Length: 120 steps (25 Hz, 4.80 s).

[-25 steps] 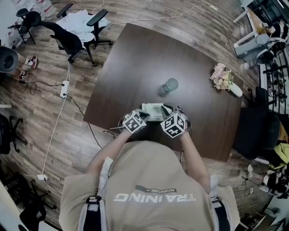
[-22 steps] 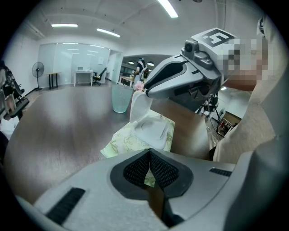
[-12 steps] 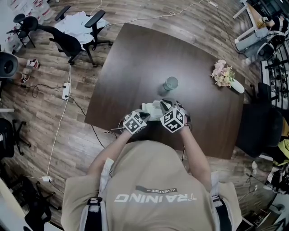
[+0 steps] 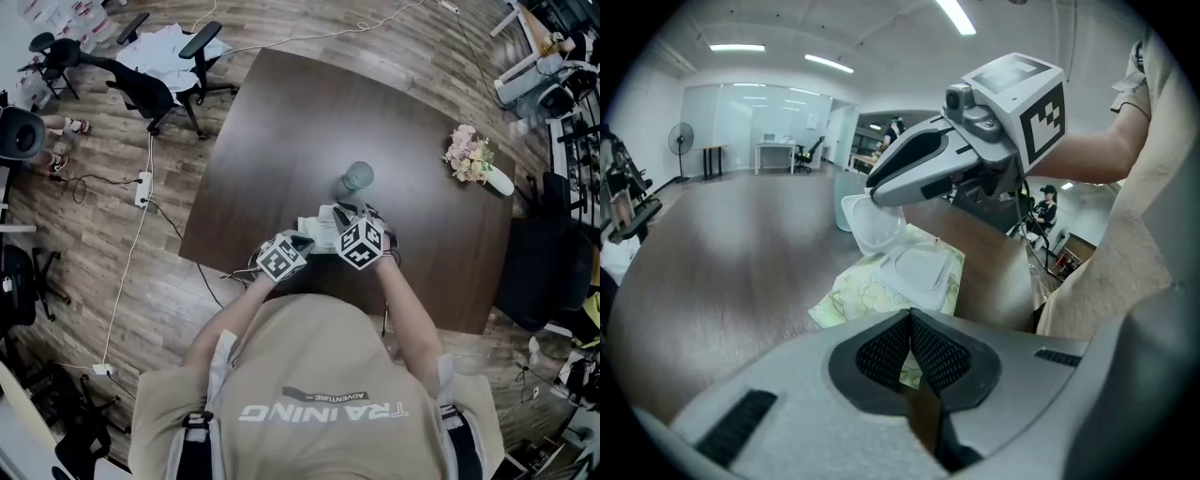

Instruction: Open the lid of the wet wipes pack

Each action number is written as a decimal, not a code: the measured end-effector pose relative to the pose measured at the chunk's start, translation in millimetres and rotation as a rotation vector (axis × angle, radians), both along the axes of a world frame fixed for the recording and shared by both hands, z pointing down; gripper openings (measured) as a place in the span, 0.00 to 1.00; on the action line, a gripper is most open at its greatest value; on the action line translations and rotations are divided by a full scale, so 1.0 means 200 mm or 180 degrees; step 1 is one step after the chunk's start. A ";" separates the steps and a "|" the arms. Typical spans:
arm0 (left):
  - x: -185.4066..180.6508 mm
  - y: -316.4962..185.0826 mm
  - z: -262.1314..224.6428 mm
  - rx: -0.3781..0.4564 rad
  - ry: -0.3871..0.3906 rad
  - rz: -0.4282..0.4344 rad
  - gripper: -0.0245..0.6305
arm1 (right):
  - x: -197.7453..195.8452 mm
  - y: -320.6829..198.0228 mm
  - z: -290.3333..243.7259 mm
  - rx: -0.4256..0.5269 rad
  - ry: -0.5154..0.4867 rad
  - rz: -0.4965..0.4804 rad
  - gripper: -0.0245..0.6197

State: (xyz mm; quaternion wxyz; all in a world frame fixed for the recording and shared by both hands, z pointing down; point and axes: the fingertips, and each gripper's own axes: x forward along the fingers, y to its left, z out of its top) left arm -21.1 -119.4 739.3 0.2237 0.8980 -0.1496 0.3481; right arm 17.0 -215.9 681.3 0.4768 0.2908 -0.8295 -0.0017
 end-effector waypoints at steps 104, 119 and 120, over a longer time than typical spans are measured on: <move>0.05 -0.43 -1.37 0.1035 0.1661 -0.0541 0.05 | 0.47 0.23 -1.05 0.0956 -0.2041 0.1324 0.06; 0.08 -0.63 -1.97 0.2009 0.2000 -0.0616 0.05 | 0.48 0.08 -1.54 0.1614 -0.2417 0.1171 0.06; 0.08 -0.63 -2.00 0.2043 0.2010 -0.0606 0.05 | 0.49 0.06 -1.57 0.1650 -0.2424 0.1170 0.06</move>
